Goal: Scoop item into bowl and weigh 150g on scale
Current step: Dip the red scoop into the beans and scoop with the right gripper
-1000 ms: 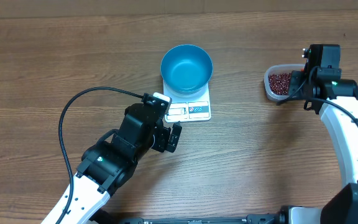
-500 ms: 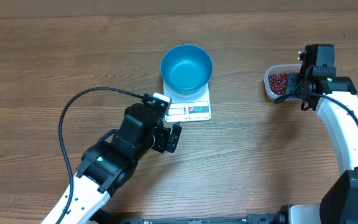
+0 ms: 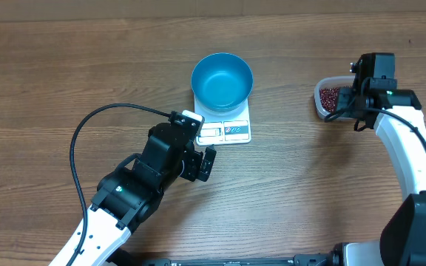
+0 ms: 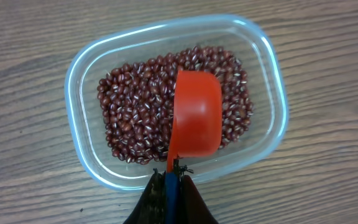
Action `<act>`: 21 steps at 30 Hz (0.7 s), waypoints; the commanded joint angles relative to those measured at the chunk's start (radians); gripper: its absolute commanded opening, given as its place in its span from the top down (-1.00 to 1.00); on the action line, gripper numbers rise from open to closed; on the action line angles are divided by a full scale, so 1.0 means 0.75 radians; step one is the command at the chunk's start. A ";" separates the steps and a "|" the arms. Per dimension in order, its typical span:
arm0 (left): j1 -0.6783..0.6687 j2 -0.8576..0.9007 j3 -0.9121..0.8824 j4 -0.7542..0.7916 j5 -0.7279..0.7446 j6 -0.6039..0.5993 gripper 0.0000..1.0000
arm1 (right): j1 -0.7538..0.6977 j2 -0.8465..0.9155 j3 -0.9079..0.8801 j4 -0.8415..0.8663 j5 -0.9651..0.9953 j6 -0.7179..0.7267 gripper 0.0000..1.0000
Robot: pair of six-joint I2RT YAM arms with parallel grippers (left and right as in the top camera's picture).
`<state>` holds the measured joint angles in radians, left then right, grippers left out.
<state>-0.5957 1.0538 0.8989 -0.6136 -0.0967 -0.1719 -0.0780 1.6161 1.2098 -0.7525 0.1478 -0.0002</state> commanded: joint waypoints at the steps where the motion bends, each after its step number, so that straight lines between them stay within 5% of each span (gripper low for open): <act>1: -0.004 -0.018 -0.014 -0.004 0.011 0.031 -0.99 | -0.003 0.039 -0.016 -0.003 -0.045 0.004 0.92; 21: -0.004 -0.018 -0.015 -0.005 0.016 0.030 -0.99 | -0.003 0.042 -0.016 -0.016 -0.270 -0.013 0.92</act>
<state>-0.5957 1.0538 0.8986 -0.6140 -0.0967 -0.1719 -0.0784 1.6382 1.2098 -0.7620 0.0071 -0.0044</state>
